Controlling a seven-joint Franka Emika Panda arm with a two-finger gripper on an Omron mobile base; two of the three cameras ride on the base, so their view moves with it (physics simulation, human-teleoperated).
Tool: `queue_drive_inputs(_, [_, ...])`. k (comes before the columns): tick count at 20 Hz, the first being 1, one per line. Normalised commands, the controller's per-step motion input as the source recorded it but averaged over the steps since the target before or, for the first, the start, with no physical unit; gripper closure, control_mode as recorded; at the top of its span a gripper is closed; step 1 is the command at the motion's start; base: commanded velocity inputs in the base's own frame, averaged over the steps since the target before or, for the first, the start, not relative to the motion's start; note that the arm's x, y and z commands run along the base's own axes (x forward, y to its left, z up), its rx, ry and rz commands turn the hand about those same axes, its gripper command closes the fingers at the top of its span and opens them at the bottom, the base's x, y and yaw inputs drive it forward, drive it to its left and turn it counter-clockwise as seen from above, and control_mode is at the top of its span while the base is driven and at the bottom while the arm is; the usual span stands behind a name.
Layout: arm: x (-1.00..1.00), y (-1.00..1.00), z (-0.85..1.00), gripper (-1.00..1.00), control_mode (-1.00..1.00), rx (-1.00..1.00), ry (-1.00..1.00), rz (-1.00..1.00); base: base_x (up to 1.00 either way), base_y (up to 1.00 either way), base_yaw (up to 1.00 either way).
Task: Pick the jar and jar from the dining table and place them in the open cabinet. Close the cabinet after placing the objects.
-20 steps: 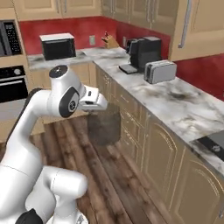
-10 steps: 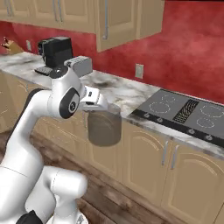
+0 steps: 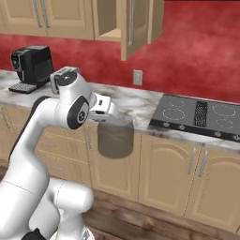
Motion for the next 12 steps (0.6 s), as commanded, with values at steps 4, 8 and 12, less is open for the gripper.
queue_drive_inputs(4, [0.00, 0.00, 0.00, 1.00, 1.00, 0.00, 0.00, 0.00, 0.27, 1.00, -0.45])
queue_drive_inputs(8, [0.00, 0.00, 0.00, 1.00, 1.00, 0.00, 0.00, 0.00, 0.34, 1.00, -0.36])
queue_drive_inputs(12, [0.00, 0.00, 0.00, 1.00, 1.00, 0.00, 0.00, 0.00, 0.69, 0.83, -0.21])
